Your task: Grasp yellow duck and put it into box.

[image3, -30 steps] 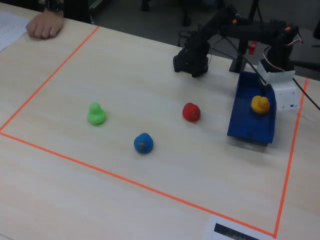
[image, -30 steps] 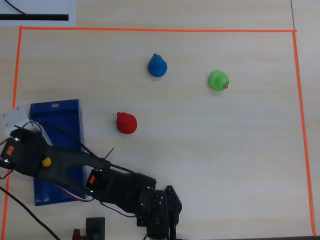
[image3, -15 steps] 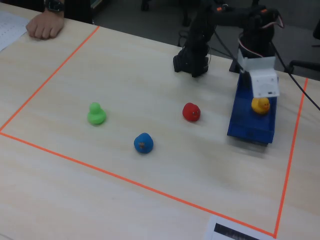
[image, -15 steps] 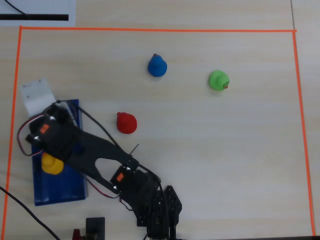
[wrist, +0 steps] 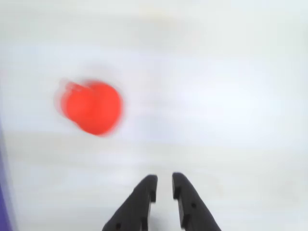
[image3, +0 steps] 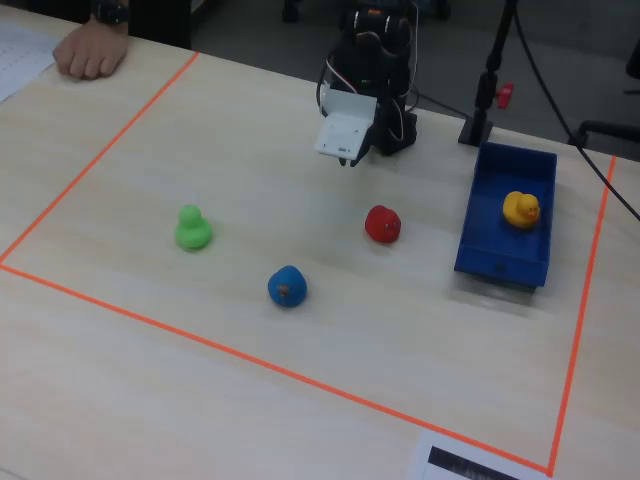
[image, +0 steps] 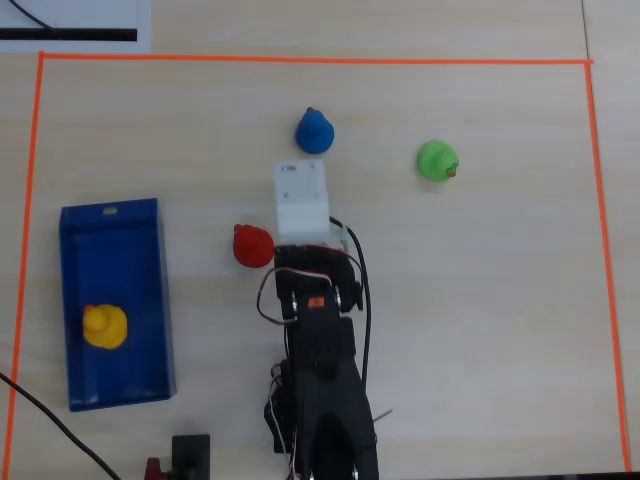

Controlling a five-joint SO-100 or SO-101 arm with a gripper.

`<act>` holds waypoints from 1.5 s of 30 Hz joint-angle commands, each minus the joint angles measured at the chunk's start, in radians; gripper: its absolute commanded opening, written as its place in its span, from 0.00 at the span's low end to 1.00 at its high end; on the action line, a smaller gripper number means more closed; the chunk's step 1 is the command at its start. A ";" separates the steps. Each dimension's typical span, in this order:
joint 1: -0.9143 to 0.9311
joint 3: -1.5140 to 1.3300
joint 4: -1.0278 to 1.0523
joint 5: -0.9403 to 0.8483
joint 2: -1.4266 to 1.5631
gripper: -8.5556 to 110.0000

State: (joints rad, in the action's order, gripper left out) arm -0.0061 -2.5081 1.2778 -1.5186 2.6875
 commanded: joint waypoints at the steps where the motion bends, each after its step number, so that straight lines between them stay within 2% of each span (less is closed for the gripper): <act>1: -0.012 -0.422 0.055 0.000 0.364 0.07; 6: -0.037 -0.588 0.060 0.009 0.615 0.07; 14: -0.109 -0.603 0.046 0.055 0.624 0.07; 45: -0.086 -0.603 0.049 0.087 0.623 0.08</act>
State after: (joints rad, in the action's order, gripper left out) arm -0.0997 -3.1109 1.3131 -1.4343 3.3103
